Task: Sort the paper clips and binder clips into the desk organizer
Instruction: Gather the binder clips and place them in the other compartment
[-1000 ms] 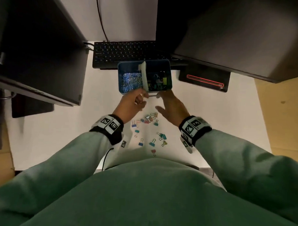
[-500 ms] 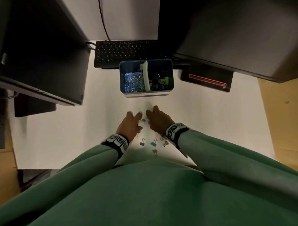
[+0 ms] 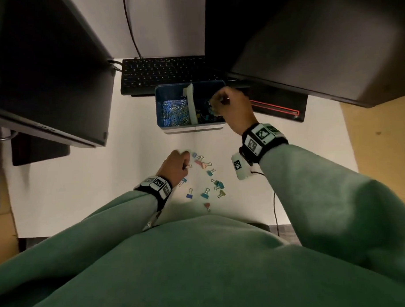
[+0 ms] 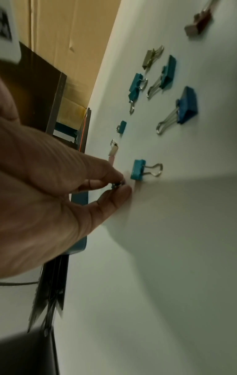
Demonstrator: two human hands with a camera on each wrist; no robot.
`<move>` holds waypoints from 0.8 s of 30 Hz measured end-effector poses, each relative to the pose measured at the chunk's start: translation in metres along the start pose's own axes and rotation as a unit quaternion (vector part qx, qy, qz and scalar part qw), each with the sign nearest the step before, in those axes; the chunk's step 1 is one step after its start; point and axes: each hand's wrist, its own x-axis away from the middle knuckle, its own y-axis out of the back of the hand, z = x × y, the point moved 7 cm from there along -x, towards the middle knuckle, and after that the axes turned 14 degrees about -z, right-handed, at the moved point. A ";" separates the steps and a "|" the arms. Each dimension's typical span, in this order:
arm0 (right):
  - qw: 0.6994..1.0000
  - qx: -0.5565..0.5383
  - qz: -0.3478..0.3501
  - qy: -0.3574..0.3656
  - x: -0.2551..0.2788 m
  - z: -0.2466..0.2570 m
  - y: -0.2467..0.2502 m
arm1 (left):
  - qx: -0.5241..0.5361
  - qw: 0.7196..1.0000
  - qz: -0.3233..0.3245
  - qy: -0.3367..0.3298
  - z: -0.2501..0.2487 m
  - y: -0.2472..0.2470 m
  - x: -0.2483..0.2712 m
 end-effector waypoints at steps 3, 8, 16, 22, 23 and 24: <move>0.974 0.188 0.040 0.118 0.000 0.019 -0.007 | 0.005 1.000 -0.004 0.000 -0.002 0.011 -0.001; 0.943 0.271 0.137 0.134 0.071 -0.024 -0.011 | 0.104 0.988 -0.104 -0.045 -0.059 0.073 -0.020; 0.873 0.392 0.282 0.070 0.169 -0.122 -0.040 | 0.067 0.975 -0.184 -0.106 -0.114 0.108 -0.055; 0.886 0.389 0.240 0.082 0.172 -0.131 -0.047 | -0.049 0.998 -0.011 0.022 -0.042 -0.018 0.006; 0.895 0.378 0.228 0.062 0.170 -0.132 -0.046 | -0.053 0.998 -0.013 0.024 -0.041 -0.026 0.007; 0.906 0.362 0.216 0.040 0.168 -0.132 -0.045 | -0.051 0.998 -0.015 0.023 -0.043 -0.030 0.007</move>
